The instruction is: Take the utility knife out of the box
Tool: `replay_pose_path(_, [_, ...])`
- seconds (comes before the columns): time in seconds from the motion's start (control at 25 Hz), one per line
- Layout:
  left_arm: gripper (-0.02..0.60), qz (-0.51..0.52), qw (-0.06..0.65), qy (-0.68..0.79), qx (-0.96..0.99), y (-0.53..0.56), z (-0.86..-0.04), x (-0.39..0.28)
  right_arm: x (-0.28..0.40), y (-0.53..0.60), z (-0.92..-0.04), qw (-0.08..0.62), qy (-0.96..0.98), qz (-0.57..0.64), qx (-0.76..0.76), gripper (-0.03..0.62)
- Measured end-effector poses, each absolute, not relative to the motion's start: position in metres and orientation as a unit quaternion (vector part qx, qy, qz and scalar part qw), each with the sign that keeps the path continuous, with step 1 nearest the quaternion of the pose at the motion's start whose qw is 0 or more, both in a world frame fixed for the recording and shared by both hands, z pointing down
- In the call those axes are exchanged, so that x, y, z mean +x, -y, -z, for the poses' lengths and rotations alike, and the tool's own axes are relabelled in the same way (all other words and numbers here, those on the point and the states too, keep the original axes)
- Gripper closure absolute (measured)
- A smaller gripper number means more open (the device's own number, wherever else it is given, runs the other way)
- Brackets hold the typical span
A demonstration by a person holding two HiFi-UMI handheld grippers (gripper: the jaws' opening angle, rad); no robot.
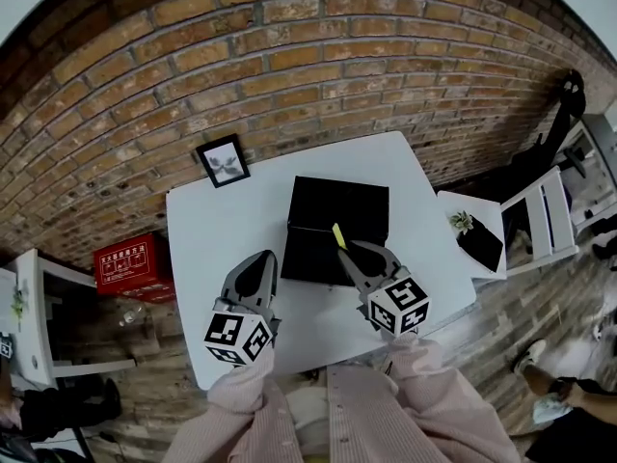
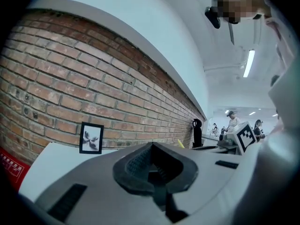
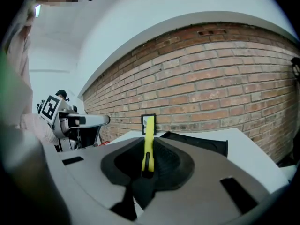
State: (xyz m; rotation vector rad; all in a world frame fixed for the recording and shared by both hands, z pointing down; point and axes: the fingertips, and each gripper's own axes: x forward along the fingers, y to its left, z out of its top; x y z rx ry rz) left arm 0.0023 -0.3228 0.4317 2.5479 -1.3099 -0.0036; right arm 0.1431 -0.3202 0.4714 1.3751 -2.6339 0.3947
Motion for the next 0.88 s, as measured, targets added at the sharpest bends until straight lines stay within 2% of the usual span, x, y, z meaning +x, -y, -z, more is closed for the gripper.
replay_pose_path(0.32, [0.589, 0.014, 0.103, 0.466, 0.879, 0.323, -0.398, -0.009, 0.171, 0.316, -0.431, -0.003, 0.861, -0.120, 0.494, 0.533])
replay_pose_path(0.88, [0.589, 0.028, 0.048, 0.480, 0.876, 0.313, -0.346, -0.019, 0.206, 0.302, -0.360, -0.056, 0.843, -0.044, 0.533, 0.533])
